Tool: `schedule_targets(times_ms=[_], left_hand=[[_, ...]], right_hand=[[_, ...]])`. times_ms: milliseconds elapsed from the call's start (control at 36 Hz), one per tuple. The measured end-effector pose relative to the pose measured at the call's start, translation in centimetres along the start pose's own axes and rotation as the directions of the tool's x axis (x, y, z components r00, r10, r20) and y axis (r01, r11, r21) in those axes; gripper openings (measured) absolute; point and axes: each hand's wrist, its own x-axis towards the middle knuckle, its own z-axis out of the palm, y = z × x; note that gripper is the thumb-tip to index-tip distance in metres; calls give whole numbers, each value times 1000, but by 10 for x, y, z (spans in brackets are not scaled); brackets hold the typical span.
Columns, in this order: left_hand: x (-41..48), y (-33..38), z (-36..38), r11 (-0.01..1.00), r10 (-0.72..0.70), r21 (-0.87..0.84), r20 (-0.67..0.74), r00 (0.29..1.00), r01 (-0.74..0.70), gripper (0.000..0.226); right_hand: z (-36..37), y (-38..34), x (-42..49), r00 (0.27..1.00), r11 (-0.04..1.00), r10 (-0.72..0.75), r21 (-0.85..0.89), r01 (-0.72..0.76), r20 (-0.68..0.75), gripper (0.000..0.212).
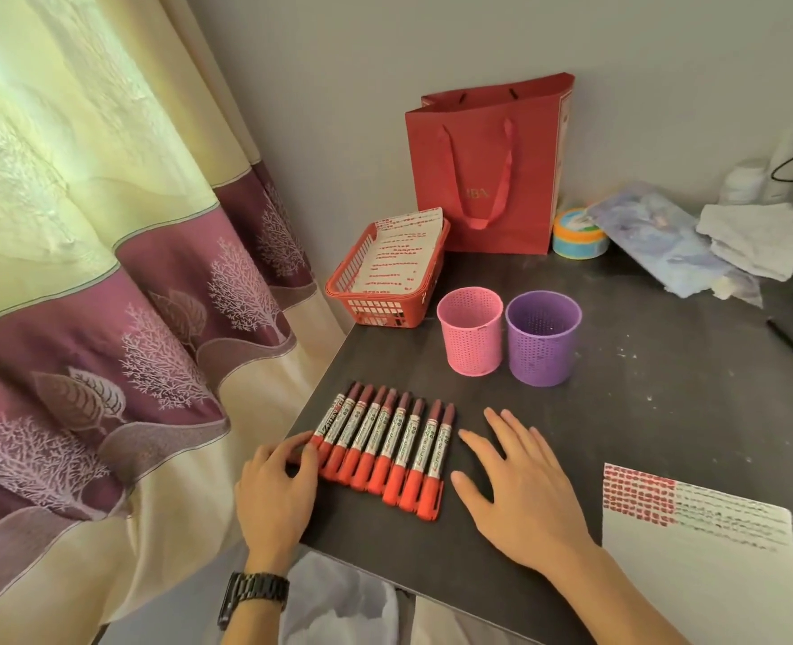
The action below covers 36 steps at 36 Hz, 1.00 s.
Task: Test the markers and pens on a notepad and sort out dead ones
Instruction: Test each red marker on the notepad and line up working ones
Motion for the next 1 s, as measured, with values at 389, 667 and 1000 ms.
schedule_targets(times_ms=[389, 667, 1000], left_hand=[[-1, -3, -3, 999, -8, -34, -18, 1000, 7, 34], [-21, 36, 1, 990, 131, 59, -45, 990, -129, 27], [-110, 181, 59, 746, 662, -330, 276, 696, -579, 32]], right_hand=[[0, -5, 0, 1000, 1000, 1, 17, -1, 17, 65], [-43, 10, -6, 992, 819, 78, 561, -123, 103, 38], [-131, 157, -75, 785, 760, 503, 618, -202, -362, 21]])
